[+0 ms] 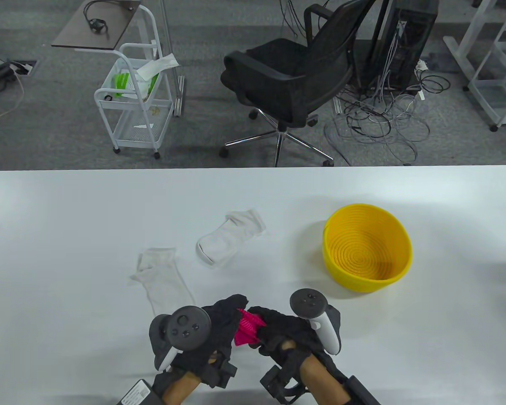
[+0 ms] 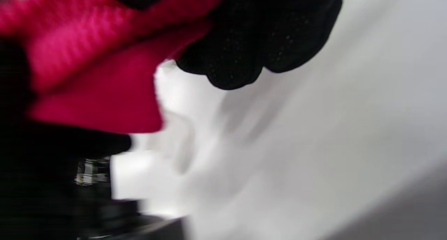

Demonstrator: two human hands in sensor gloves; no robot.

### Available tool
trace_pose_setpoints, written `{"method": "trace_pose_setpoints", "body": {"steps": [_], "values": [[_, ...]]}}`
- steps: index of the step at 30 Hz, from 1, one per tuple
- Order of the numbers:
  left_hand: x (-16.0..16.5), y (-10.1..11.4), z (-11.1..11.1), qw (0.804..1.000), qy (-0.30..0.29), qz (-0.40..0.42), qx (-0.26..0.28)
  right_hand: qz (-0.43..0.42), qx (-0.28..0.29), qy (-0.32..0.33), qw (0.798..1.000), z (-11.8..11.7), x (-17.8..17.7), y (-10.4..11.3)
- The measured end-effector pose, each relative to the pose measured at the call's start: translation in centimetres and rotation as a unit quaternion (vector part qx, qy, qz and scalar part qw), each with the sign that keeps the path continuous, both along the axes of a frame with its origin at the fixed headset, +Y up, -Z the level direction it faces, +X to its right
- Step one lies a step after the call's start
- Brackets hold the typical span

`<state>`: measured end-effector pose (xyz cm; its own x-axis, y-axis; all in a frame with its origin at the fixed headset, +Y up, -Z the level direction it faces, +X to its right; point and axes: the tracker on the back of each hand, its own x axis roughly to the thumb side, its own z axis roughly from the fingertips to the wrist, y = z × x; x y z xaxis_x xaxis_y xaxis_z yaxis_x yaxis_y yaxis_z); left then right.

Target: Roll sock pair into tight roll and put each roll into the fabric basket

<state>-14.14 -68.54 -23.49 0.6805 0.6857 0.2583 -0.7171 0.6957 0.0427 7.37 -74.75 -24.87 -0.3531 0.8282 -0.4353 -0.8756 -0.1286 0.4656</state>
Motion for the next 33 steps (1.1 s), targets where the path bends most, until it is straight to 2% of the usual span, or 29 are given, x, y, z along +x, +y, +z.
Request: {"method": "trace_pose_setpoints", "body": {"steps": [6,11,19,21,28,33], "values": [[-1.1,-0.7,-0.9,0.999,0.006,0.038,-0.032,-0.101,0.021,-0.010,0.995,0.6,0.3,1.2],[-1.9,-1.3,-1.2,0.998,0.021,0.040,-0.048,-0.124,0.055,0.018,0.991,0.6,0.2,2.1],[-2.9,-1.6,-1.8,0.989,0.023,0.120,-0.082,-0.134,0.063,0.074,0.986,0.3,-0.1,2.2],[-3.3,-1.9,-1.9,0.980,0.018,0.159,-0.116,-0.135,0.065,0.081,0.985,0.3,0.0,2.2],[-3.9,-2.6,-2.1,0.948,0.000,0.268,-0.171,-0.133,0.076,0.106,0.982,-0.3,0.4,2.3],[-3.7,-2.2,-1.9,0.936,-0.026,0.315,-0.156,-0.112,0.078,0.112,0.984,-0.5,0.7,2.0]]}}
